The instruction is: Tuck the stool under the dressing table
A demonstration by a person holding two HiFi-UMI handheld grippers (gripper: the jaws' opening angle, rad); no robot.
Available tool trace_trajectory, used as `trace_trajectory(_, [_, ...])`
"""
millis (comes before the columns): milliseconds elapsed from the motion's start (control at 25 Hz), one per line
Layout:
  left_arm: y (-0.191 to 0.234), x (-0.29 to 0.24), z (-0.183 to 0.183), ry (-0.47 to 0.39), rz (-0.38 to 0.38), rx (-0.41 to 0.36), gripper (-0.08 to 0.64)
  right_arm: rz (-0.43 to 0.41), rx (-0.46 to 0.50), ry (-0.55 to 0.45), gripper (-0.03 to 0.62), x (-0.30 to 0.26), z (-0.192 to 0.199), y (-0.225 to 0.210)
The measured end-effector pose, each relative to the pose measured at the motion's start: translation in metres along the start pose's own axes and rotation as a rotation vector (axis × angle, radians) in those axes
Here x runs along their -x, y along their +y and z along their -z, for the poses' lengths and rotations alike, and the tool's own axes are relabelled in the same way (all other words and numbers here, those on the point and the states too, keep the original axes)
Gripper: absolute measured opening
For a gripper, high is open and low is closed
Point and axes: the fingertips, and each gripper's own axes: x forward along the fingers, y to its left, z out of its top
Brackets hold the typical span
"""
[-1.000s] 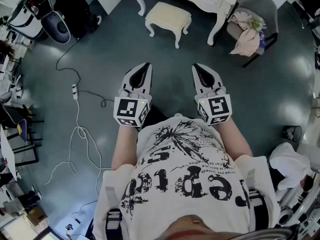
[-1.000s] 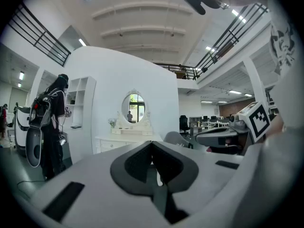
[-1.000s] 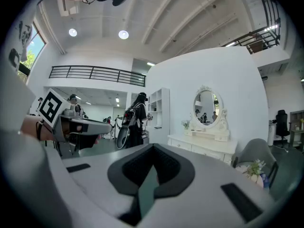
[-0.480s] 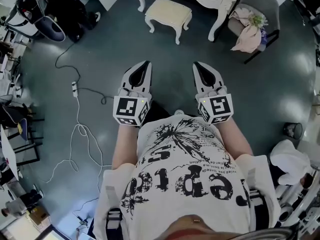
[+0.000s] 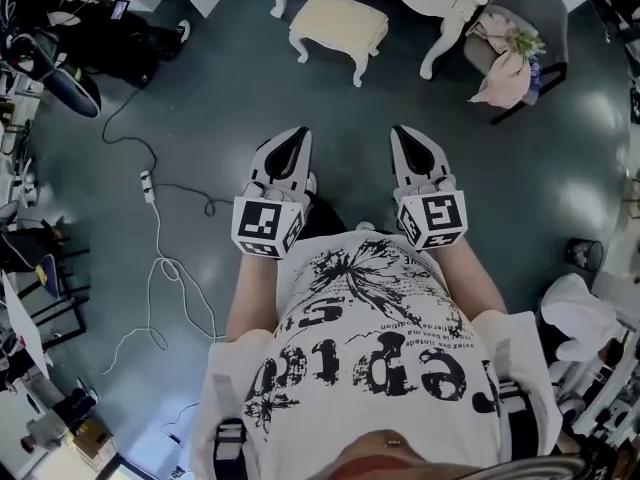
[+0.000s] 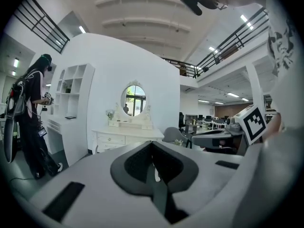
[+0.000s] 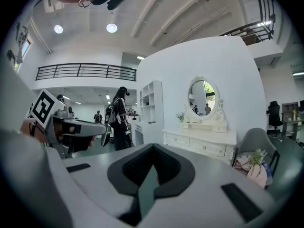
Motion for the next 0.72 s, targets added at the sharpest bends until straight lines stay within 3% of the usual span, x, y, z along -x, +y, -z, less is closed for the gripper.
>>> trace_trajectory(440, [0.176,-0.083,-0.022,0.046,0.077,-0.009,0.02,0.155,-0.033,0.023,0.017,-0.17,-0.033,0.004])
trace_trajectory(720, [0.248,-0.131,-0.029,0.079,0.102,0.006,0.02,0.211,-0.027,0.065,0.018,-0.243,-0.037,-0.002])
